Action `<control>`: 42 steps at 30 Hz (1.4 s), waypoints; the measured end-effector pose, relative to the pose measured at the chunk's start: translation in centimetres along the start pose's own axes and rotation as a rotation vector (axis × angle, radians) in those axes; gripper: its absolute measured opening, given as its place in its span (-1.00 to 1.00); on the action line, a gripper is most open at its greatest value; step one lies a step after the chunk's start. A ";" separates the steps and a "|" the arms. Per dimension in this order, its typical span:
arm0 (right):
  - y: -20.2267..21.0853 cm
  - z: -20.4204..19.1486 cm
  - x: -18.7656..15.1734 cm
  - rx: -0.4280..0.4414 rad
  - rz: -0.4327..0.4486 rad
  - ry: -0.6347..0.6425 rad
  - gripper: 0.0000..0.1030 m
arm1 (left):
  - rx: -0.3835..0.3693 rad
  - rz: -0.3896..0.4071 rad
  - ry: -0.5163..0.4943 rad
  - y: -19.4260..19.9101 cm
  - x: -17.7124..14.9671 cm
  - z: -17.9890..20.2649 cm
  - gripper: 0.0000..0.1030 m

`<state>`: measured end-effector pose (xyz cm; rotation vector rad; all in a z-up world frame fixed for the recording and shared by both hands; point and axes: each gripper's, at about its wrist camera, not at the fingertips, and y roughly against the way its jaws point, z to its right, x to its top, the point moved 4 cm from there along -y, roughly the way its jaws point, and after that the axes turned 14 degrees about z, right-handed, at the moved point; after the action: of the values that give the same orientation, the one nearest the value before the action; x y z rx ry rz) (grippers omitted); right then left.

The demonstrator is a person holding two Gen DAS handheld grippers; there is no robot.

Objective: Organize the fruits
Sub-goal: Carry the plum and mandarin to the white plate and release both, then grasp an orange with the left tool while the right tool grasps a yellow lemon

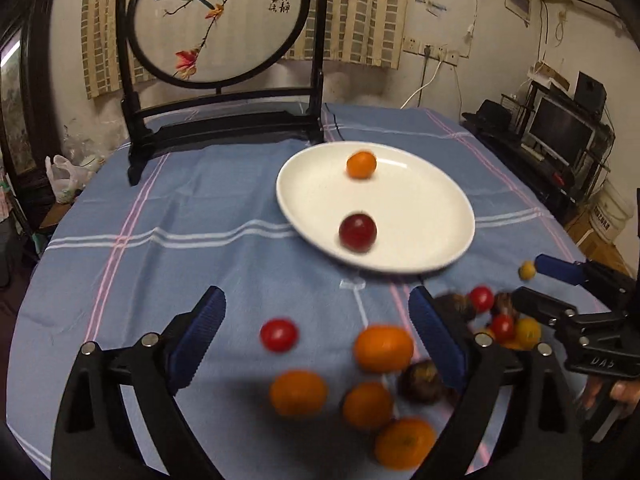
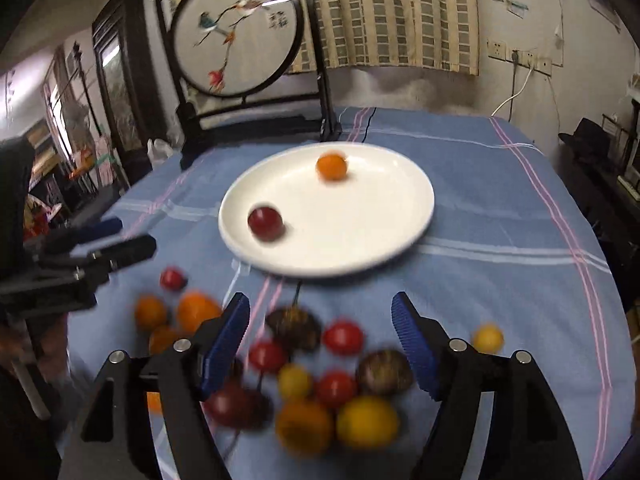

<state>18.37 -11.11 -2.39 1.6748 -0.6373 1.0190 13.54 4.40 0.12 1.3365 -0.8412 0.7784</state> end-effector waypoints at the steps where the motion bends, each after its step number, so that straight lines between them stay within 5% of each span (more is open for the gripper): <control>1: 0.5 -0.1 -0.7 0.001 -0.009 -0.001 0.47 | 0.004 -0.004 -0.002 0.7 -0.9 -0.1 0.79; 6: 2.7 -1.0 -4.5 0.010 -0.063 -0.008 0.50 | -0.002 -0.055 -0.009 2.3 -4.6 0.0 0.81; 10: 4.2 -1.8 -6.5 0.022 -0.086 0.003 0.72 | 0.001 -0.098 -0.004 2.6 -6.7 -0.4 0.81; 22: 4.0 0.8 -6.0 -0.082 -0.115 0.027 0.72 | 0.012 -0.133 0.065 3.0 -8.4 -1.9 0.81; 28: 3.2 3.1 -6.7 -0.156 -0.176 0.064 0.23 | 0.033 -0.128 0.078 3.0 -8.6 -3.0 0.81; 32: 1.1 3.3 -7.0 -0.176 -0.212 0.100 0.17 | 0.024 -0.140 0.075 2.9 -8.8 -2.9 0.81; 36: -0.5 2.7 -5.9 -0.171 -0.194 0.147 0.14 | 0.024 -0.145 0.058 2.8 -8.9 -2.7 0.81; 42: -1.5 2.7 -5.1 -0.095 -0.180 0.120 -0.26 | 0.035 -0.172 0.062 1.9 -8.9 -3.2 0.81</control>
<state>17.91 -13.44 -7.81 1.5451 -0.4411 0.9372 7.72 7.72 -6.81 1.3891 -0.6568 0.6980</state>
